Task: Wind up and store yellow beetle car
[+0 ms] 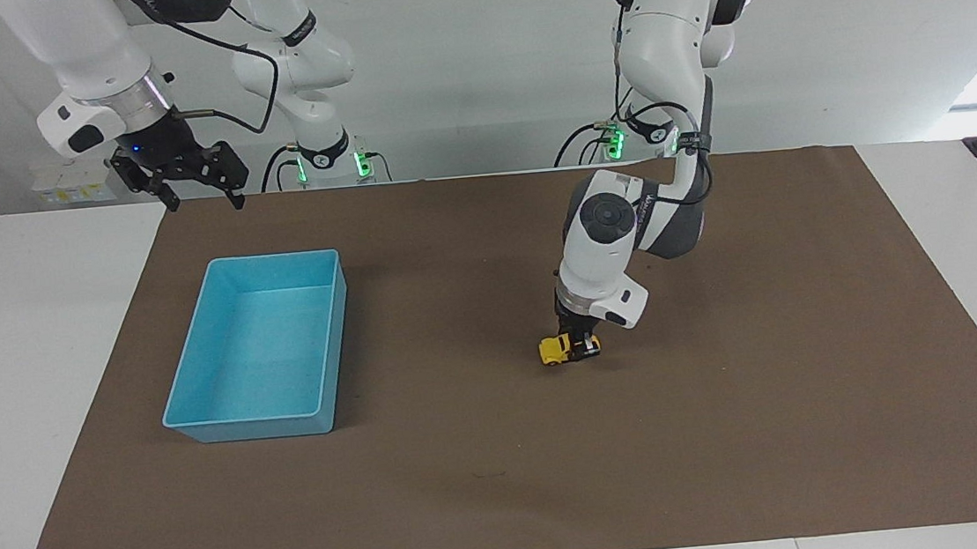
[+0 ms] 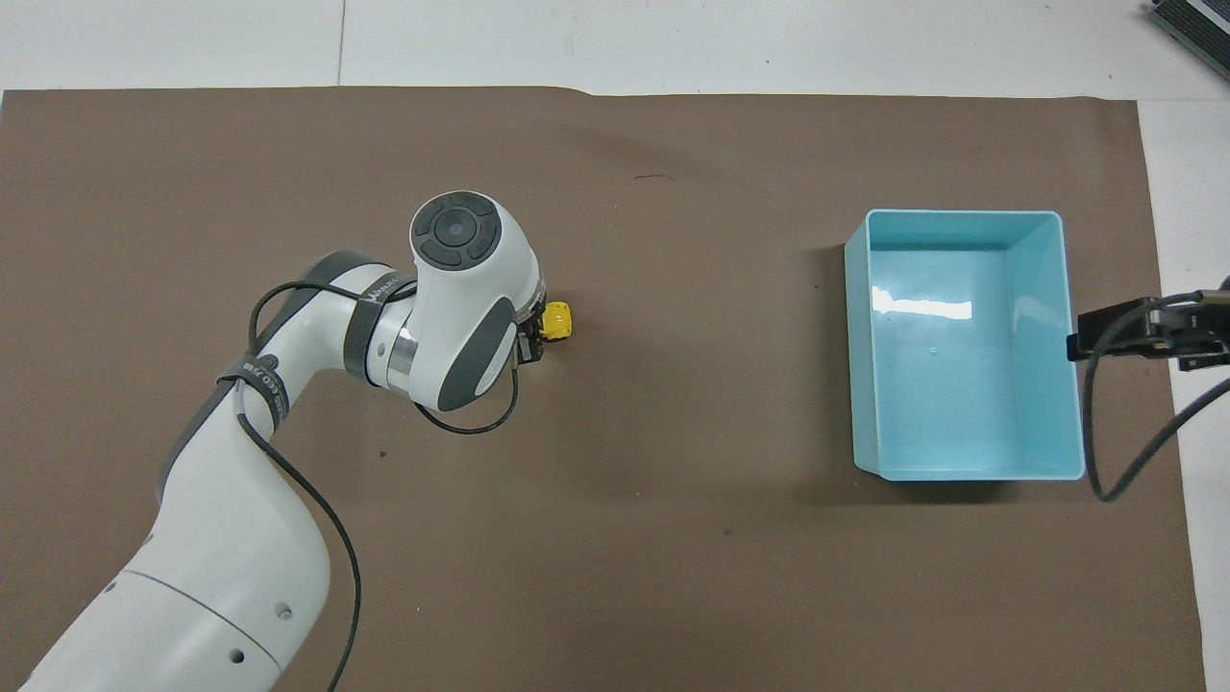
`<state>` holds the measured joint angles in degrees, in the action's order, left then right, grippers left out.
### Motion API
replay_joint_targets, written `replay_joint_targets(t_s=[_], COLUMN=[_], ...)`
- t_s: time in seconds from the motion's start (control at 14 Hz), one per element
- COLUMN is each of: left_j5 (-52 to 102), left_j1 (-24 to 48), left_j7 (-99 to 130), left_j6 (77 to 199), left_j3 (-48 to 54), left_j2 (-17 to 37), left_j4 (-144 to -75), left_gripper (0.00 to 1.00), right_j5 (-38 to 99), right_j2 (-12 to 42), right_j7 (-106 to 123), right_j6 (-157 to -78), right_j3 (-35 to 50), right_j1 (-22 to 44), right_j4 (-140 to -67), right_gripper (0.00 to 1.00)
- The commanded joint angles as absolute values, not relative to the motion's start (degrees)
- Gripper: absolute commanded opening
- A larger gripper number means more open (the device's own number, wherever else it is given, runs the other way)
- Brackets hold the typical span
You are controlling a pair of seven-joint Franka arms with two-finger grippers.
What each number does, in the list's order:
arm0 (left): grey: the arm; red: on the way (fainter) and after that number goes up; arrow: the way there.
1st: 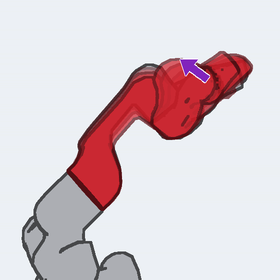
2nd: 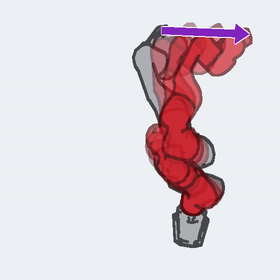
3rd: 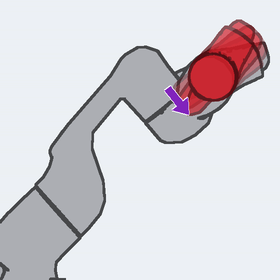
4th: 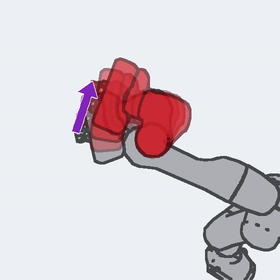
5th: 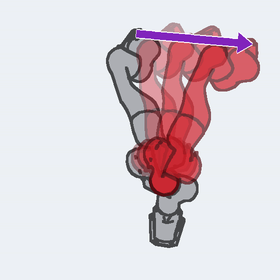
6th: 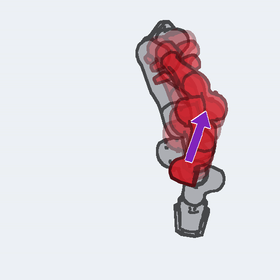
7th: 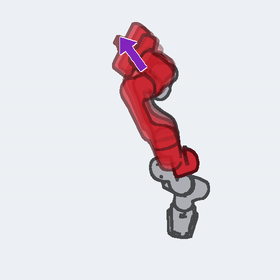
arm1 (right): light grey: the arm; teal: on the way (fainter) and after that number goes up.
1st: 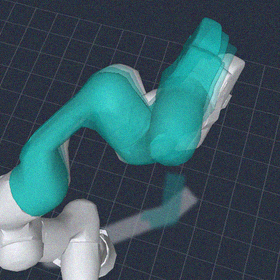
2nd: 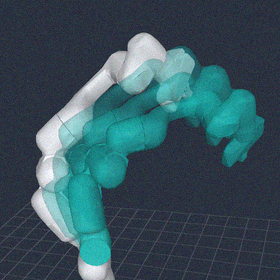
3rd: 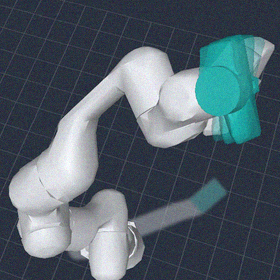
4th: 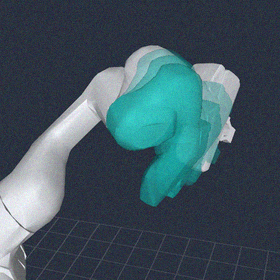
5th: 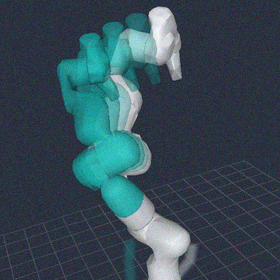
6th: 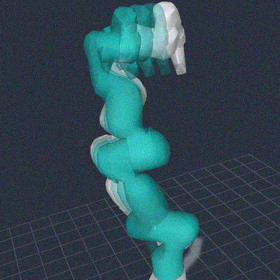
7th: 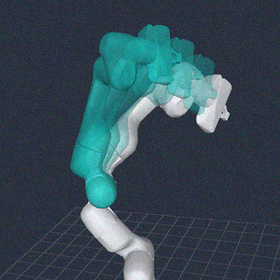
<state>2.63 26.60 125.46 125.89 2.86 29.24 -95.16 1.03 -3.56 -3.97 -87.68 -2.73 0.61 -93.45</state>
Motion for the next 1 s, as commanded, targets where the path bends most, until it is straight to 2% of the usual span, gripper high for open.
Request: replay_joint_targets(t_s=[0.0, 0.5, 0.93], left_j5=[2.7, 2.7, 2.5], left_j1=[23.6, 12.8, 10.9], left_j7=[120.9, 101.6, 102.1], left_j6=[128.8, 128.9, 131.1], left_j3=[2.4, 2.2, 1.8], left_j2=[28.1, 26.4, 26.5], left_j4=[-100.9, -106.2, -106.2], left_gripper=[0.0, 0.04, 0.1], right_j5=[1.8, 1.8, 1.8], right_j2=[-3.1, -3.2, -3.2], right_j7=[-4.5, -4.5, -4.5], right_j6=[-87.1, -87.1, -87.1], right_j3=[-3.2, -3.1, -3.1], right_j1=[0.9, 0.9, 0.9], right_j4=[-92.5, -92.5, -92.5], right_gripper=[1.0, 1.0, 1.0])
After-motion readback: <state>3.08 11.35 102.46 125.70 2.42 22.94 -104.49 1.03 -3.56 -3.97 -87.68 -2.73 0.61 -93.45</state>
